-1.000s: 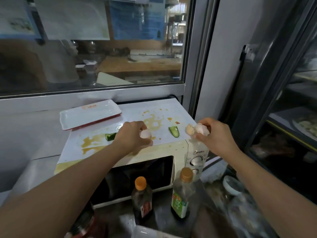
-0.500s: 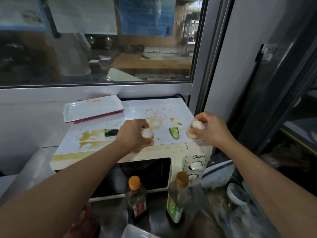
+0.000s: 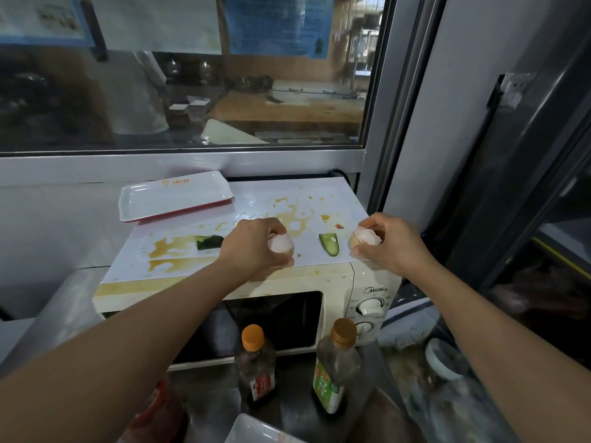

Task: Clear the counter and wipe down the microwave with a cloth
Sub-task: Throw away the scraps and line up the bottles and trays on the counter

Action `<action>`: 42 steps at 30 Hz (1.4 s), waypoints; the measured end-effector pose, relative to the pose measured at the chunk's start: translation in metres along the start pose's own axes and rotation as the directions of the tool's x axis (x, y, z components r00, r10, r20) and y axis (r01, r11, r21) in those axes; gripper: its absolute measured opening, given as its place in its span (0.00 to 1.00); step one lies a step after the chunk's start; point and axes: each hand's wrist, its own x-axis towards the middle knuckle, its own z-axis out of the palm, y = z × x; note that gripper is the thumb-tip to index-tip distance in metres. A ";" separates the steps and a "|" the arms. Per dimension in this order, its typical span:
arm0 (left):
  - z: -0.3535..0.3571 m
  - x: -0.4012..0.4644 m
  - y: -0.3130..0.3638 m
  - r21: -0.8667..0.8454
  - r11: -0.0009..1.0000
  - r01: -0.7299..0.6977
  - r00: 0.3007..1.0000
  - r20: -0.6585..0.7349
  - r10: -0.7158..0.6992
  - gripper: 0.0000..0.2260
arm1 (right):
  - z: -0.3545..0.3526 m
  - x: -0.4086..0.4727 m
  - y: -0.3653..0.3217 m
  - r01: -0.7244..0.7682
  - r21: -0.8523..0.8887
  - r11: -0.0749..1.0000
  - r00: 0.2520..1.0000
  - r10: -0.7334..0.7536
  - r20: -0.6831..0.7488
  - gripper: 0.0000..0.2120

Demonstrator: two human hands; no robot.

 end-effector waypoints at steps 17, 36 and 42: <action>-0.001 -0.002 -0.002 -0.006 1.000 -0.009 1.000 0.009 0.009 0.24 | 0.003 -0.003 -0.020 0.096 -0.048 0.994 0.994 -0.098 -0.044 0.22; -0.009 -0.009 -0.003 -0.029 0.999 -0.027 1.000 0.004 0.027 0.31 | 0.019 -0.011 -0.058 0.207 -0.037 0.978 0.978 -0.208 -0.022 0.23; -0.013 -0.013 -0.008 -0.011 0.999 -0.034 0.999 -0.003 0.034 0.34 | 0.024 -0.011 -0.064 0.217 -0.017 0.976 0.976 -0.217 -0.005 0.23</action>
